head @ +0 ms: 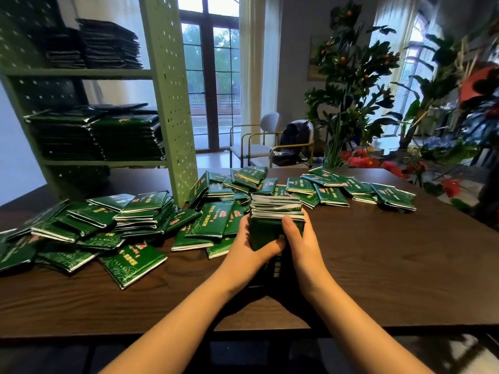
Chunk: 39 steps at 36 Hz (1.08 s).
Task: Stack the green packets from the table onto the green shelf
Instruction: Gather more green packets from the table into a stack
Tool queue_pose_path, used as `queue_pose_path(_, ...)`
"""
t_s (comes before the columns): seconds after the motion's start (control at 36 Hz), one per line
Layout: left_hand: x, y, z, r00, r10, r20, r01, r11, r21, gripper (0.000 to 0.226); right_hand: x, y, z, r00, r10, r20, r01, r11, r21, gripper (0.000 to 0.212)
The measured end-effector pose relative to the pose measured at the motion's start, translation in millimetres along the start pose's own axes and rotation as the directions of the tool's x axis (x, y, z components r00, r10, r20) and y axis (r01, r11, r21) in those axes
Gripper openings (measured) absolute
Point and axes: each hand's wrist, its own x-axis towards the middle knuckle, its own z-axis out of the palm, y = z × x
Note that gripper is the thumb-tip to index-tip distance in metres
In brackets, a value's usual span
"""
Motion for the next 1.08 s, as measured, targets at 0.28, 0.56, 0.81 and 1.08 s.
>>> queue_pose_path(0.28, 4.5, 22.4, -24.9, 0.988, 0.011, -0.153, -0.013, 1.000, -0.010, 0.070, 25.3, -18.4, 34.8, 0.997, -0.043, 0.063, 0.052, 0.987, -0.153, 0.030)
queue_pose_path(0.56, -2.7, 79.7, -90.9, 0.972, 0.036, -0.234, -0.057, 0.995, -0.083, 0.048, 54.9, -47.7, 122.3, 0.986, -0.039, 0.163, 0.064, 0.987, -0.149, 0.032)
queue_pose_path(0.81, -3.8, 141.2, -157.2, 0.919, 0.034, -0.393, -0.058, 0.997, -0.050, 0.077, 91.9, -75.9, 204.4, 0.925, 0.109, 0.365, -0.044, 0.982, -0.182, 0.068)
queue_pose_path(1.08, 10.0, 207.1, -213.6, 0.903, -0.050, -0.426, 0.013, 0.996, -0.089, 0.036, 129.6, -123.8, 259.4, 0.798, 0.237, 0.554, -0.104, 0.960, -0.262, 0.042)
